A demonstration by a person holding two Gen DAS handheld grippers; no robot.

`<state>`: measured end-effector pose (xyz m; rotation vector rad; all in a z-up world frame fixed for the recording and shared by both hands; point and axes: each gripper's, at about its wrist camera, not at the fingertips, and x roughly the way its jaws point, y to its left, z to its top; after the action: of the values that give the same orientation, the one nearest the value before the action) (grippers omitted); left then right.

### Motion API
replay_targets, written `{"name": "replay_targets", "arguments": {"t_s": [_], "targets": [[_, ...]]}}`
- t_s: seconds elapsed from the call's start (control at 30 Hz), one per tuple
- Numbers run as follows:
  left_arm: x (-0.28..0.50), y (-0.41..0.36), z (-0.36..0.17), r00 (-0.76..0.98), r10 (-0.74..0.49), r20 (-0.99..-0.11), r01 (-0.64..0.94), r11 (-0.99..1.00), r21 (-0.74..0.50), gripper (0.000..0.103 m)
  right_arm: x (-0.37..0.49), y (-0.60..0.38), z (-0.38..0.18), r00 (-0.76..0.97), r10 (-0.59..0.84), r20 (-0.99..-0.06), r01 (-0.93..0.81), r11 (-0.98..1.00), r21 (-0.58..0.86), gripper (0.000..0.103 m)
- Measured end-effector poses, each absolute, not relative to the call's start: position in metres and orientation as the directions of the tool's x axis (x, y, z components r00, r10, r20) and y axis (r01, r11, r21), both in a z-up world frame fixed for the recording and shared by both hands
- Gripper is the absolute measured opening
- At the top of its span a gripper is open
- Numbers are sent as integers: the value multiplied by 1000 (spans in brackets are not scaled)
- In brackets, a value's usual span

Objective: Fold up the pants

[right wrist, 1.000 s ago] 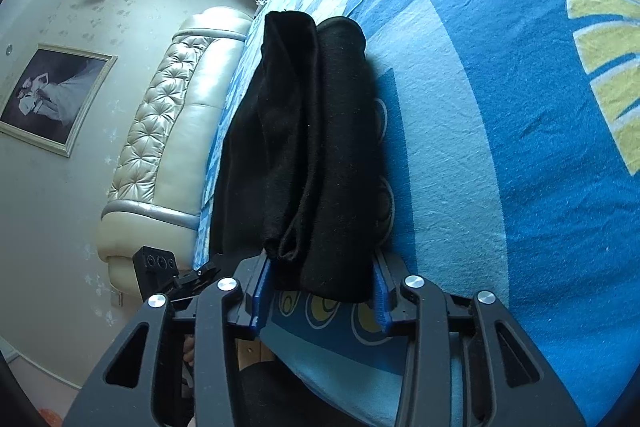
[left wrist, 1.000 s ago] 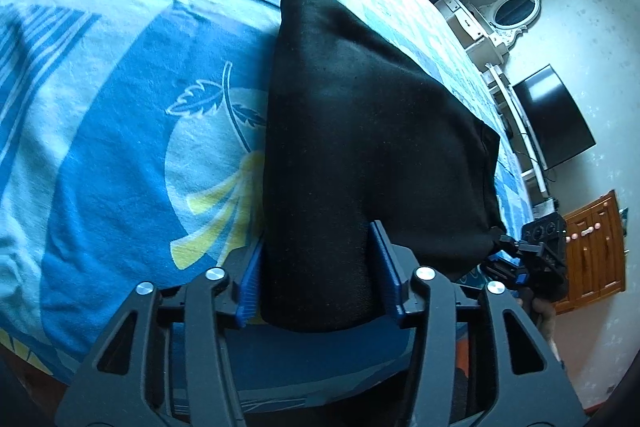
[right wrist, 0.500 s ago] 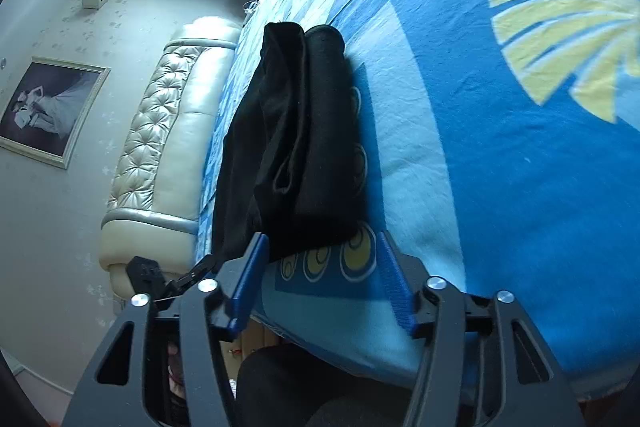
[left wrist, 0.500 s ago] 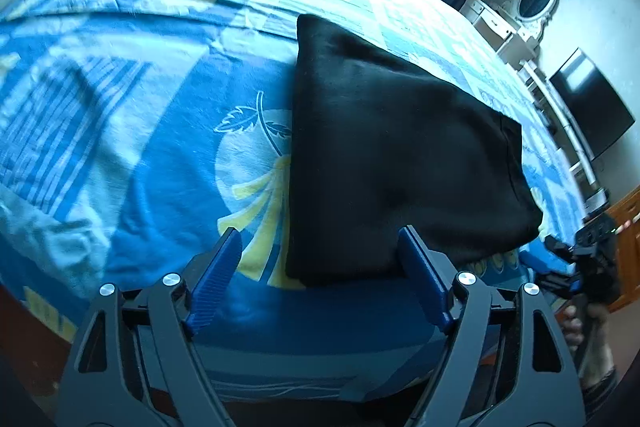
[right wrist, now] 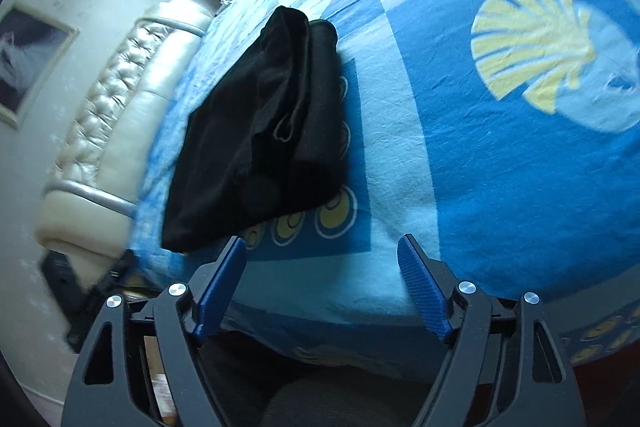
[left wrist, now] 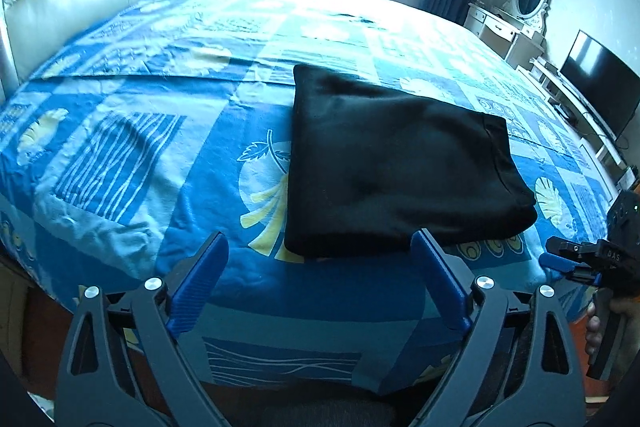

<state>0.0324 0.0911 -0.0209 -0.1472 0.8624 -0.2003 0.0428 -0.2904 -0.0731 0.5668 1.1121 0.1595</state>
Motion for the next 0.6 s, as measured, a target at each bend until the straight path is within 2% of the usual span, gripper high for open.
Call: {"name": "replay_targets", "arguments": {"t_s": [0.1, 0.23, 0.33, 0.6], "targets": [[24, 89, -16, 646, -222, -730, 114, 974, -196, 94, 36, -280, -60, 480, 216, -850, 163, 930, 329, 80], [12, 86, -9, 663, -205, -720, 115, 978, -173, 97, 30, -266, -48, 524, 90, -847, 142, 971, 191, 83], [5, 81, -6, 672, -197, -714, 128, 980, -149, 98, 28, -251, -44, 538, 39, -842, 113, 987, 117, 84], [-1, 73, -2, 697, -203, -687, 150, 979, -137, 101, 23, -223, -41, 564, 21, -826, 71, 995, 73, 85]]}}
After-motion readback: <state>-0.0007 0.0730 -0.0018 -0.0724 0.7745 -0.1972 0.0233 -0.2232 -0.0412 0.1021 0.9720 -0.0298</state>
